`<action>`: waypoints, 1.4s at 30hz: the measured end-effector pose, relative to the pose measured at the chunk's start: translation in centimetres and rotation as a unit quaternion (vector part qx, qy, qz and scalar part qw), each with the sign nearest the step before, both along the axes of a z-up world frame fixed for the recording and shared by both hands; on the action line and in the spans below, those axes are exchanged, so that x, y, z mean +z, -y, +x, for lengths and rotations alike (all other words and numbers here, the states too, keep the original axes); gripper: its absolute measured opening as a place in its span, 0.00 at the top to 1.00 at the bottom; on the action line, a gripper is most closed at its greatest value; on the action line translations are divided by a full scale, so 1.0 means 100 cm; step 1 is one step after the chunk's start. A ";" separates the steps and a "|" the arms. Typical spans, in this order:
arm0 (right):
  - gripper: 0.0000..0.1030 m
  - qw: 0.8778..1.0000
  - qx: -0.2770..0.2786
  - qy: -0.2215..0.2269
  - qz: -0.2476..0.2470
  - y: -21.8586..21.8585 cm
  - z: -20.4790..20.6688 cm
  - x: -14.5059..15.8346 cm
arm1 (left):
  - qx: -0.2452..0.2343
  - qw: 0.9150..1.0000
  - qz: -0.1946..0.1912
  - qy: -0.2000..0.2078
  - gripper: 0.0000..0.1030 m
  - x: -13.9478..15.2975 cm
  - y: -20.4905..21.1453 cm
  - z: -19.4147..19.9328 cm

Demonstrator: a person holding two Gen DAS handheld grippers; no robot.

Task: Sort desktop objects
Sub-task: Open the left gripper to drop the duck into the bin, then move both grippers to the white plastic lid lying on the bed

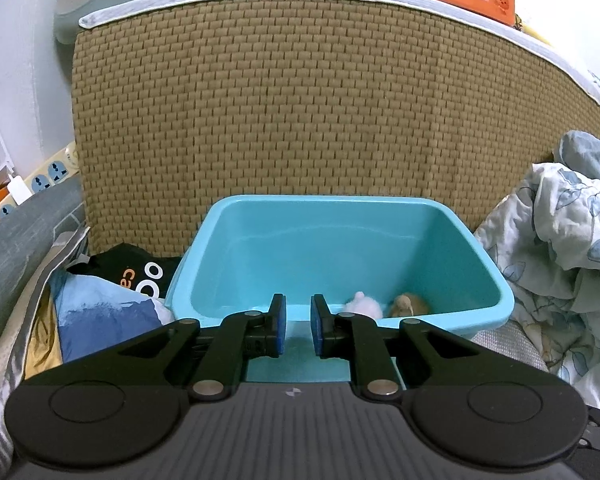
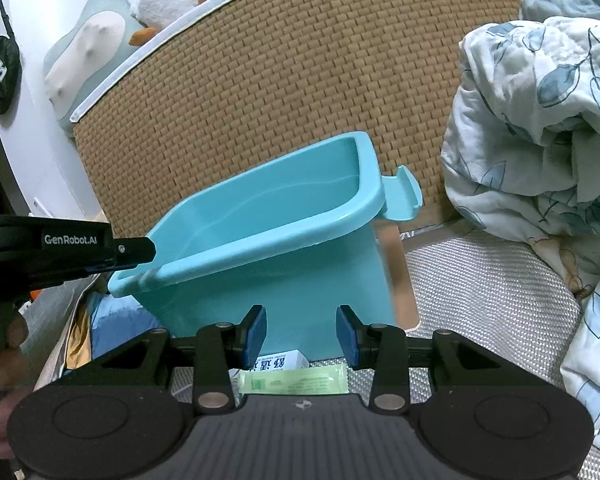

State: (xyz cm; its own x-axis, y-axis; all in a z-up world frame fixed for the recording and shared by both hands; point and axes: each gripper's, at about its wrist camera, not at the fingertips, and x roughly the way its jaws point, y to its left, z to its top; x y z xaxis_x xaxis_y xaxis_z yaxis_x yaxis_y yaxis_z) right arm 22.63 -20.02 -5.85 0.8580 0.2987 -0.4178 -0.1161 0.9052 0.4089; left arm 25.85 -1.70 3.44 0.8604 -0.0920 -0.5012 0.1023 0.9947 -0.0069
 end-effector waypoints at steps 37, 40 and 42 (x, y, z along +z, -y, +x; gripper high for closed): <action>0.59 0.998 0.041 -0.039 0.012 0.031 -0.089 -0.013 | 0.021 0.994 -0.070 -0.082 0.84 -0.063 -0.114 -0.150; 0.59 0.996 0.044 -0.063 0.033 0.033 -0.095 -0.023 | 0.021 0.992 -0.075 -0.096 0.82 -0.073 -0.121 -0.159; 0.59 0.994 0.049 -0.083 0.051 0.033 -0.099 -0.030 | 0.020 0.991 -0.076 -0.104 0.82 -0.079 -0.125 -0.161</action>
